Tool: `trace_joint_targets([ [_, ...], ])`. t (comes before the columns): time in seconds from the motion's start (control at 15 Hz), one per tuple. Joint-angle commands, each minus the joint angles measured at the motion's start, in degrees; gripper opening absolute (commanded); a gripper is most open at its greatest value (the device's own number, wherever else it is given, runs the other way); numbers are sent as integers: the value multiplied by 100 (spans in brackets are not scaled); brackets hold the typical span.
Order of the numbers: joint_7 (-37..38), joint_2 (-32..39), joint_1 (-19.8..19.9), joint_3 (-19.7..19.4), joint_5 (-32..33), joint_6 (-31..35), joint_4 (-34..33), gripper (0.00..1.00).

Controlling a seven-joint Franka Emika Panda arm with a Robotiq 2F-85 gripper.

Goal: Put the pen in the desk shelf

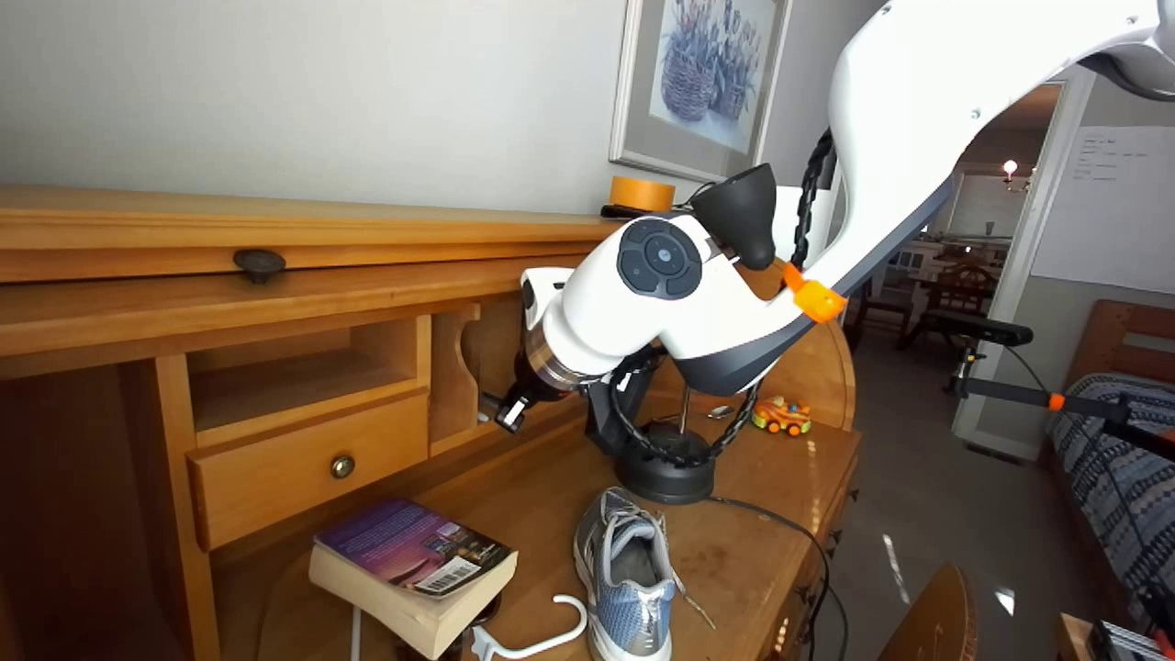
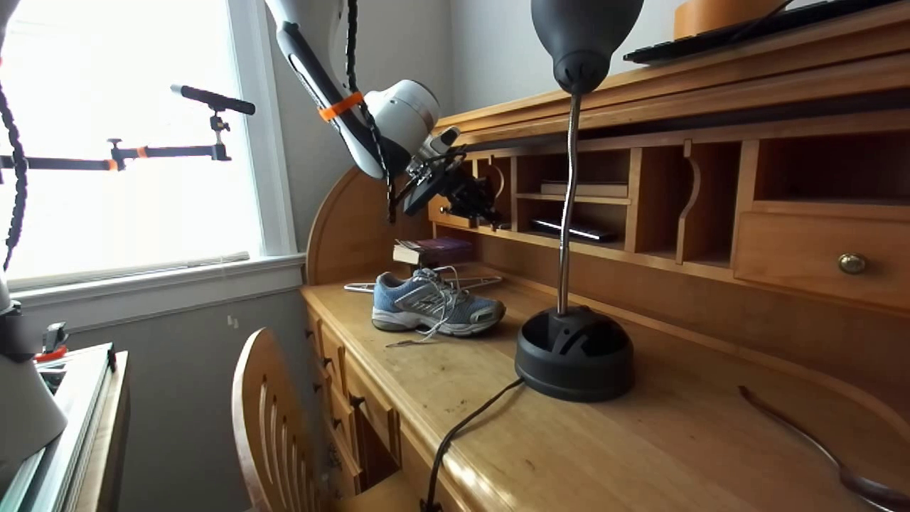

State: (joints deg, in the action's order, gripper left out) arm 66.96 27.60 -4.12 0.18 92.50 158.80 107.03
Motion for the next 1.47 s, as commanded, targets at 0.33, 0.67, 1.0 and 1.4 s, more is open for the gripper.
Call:
trace_joint_targets([
  [0.33,484,330,-61,6,18,-201,-391,4],
  [0.67,653,453,-99,1,45,-201,-522,6],
  [1.0,775,523,-119,-3,30,-199,-607,45],
  [1.4,870,379,-104,11,-47,-202,-468,80],
])
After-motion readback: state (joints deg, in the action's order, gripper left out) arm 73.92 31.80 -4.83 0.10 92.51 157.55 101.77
